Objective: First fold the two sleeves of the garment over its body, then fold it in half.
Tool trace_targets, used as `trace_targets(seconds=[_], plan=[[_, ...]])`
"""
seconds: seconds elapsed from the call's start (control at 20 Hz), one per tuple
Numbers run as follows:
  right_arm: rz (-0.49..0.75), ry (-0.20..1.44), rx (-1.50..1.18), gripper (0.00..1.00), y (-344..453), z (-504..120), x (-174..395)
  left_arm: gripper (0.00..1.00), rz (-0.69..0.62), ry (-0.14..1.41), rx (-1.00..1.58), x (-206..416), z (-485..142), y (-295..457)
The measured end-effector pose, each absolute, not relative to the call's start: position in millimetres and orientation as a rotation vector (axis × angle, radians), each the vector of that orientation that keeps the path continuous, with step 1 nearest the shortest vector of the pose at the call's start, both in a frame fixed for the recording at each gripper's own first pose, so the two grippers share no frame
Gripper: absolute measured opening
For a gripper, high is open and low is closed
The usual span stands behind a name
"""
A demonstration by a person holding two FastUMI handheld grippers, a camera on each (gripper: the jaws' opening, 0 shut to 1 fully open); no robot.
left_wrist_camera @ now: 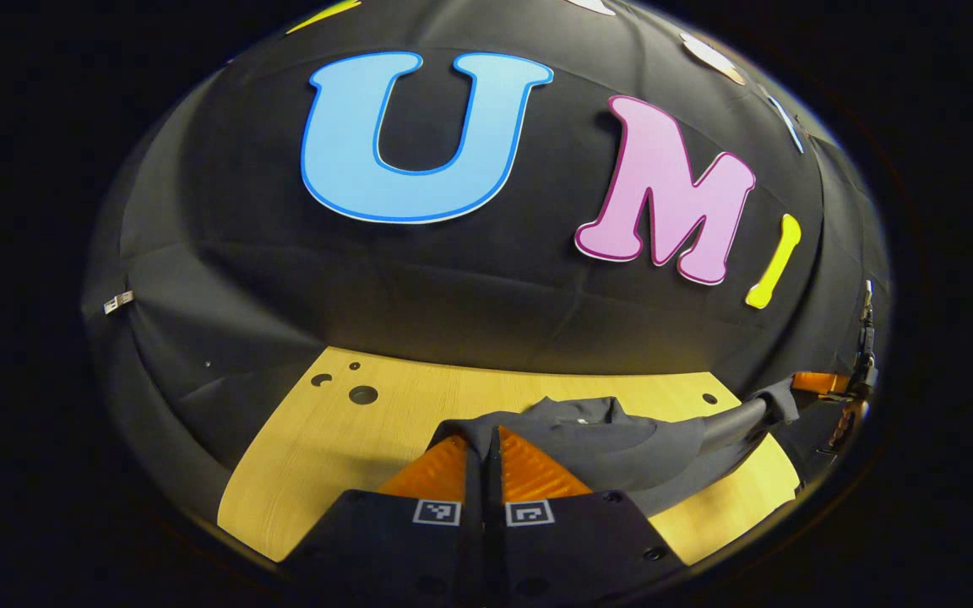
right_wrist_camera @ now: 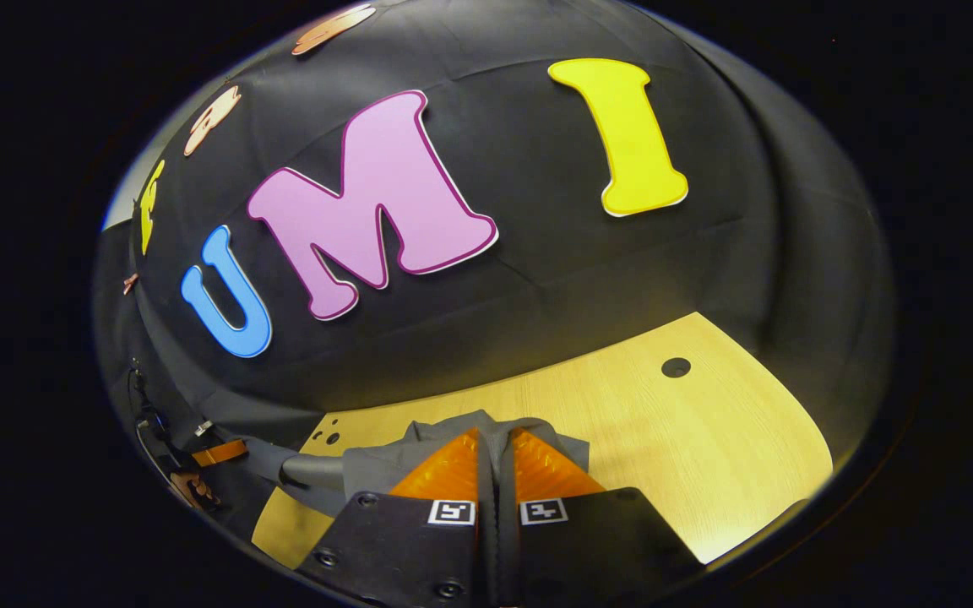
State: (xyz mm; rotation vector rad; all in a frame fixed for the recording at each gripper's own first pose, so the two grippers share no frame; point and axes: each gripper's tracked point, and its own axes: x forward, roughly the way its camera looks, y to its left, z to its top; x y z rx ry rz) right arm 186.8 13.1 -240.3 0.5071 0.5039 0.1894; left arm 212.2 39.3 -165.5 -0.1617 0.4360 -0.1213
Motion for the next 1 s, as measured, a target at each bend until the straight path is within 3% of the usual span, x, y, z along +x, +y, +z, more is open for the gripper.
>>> trace_targets(seconds=[0.7,1.0], plan=[[0.169,0.541,0.507,0.05,25,-351,278,0.05,-0.027,0.463,-0.158,317,-261,26],[0.144,0.624,0.494,0.05,32,-415,287,0.05,-0.009,0.513,-0.133,341,-310,21]])
